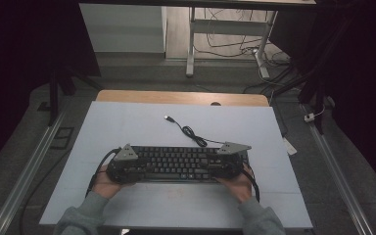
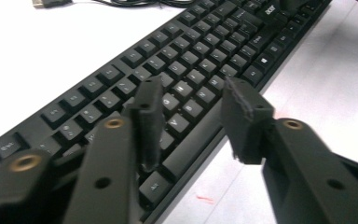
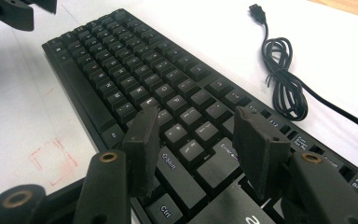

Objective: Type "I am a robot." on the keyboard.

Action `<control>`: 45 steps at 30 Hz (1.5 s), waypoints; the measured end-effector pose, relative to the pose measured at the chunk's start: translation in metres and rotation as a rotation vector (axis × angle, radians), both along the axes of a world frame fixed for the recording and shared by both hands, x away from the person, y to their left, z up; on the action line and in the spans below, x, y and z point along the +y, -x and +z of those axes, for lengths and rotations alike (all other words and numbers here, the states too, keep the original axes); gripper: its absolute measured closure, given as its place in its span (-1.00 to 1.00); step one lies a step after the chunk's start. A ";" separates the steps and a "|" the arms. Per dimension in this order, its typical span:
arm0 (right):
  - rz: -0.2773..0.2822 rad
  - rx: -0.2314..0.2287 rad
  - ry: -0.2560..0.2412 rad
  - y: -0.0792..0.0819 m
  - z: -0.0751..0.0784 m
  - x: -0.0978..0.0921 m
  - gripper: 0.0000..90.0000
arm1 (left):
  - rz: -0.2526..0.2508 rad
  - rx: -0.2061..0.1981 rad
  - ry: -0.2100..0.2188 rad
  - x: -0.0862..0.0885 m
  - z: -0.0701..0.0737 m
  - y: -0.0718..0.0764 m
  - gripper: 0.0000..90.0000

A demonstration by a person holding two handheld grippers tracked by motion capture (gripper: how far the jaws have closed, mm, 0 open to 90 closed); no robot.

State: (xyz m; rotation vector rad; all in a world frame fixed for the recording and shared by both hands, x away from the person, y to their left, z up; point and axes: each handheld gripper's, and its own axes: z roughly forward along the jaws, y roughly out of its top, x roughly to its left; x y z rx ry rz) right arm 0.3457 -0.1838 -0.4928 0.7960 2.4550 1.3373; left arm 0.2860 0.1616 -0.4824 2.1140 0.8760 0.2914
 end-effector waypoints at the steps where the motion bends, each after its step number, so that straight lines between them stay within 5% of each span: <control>1: -0.001 0.000 -0.001 0.000 0.000 -0.001 0.13 | 0.000 0.000 0.000 0.000 0.000 0.000 0.44; 10: -0.003 0.001 0.001 -0.001 -0.001 -0.002 0.13 | -0.013 0.041 -0.026 -0.008 -0.008 0.000 0.96; 23: -0.004 0.004 0.008 -0.002 -0.002 -0.002 0.13 | -0.048 0.074 -0.075 -0.026 -0.022 -0.004 0.97; 45: -0.005 0.005 0.009 -0.002 -0.003 -0.001 0.13 | -0.041 0.068 -0.133 -0.038 -0.035 -0.011 0.97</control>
